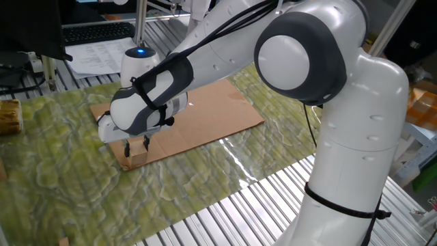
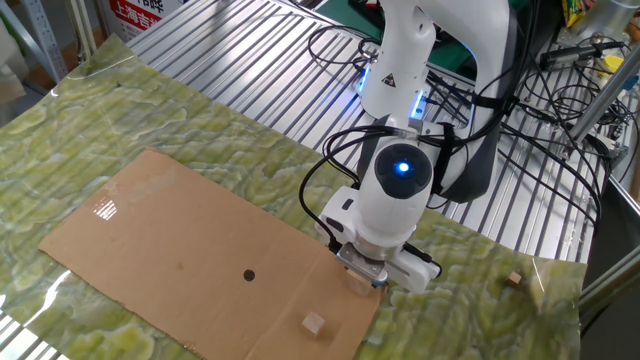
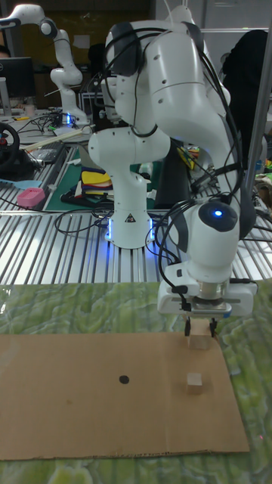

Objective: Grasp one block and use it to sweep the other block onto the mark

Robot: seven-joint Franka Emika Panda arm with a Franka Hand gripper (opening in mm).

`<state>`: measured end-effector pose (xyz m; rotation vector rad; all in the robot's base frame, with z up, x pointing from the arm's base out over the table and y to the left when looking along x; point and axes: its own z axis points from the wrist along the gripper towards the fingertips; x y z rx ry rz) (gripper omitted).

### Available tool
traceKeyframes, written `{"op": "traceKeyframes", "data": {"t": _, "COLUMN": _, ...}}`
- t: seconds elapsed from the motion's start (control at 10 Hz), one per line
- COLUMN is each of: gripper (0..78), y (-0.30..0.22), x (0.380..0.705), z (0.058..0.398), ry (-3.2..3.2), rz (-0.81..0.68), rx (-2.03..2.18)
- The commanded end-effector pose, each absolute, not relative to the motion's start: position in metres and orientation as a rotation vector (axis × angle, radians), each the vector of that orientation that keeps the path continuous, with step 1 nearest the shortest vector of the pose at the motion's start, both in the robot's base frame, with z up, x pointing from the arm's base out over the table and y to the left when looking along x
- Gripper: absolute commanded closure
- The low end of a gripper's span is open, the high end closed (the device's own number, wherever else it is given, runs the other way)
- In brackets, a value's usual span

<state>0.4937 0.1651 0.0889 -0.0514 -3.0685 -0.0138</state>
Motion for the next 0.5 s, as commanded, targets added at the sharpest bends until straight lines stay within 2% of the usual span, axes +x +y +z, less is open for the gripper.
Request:
{"op": "traceKeyframes", "data": {"t": 0.1, "gripper": 76.4, "y": 0.185, "x": 0.504, "z": 0.145, "ry": -3.072, "rz": -0.046, "rx": -0.028}}
{"op": "traceKeyframes", "data": {"t": 0.5, "gripper": 76.4, "y": 0.195, "x": 0.508, "z": 0.153, "ry": -3.074, "rz": -0.044, "rx": -0.057}}
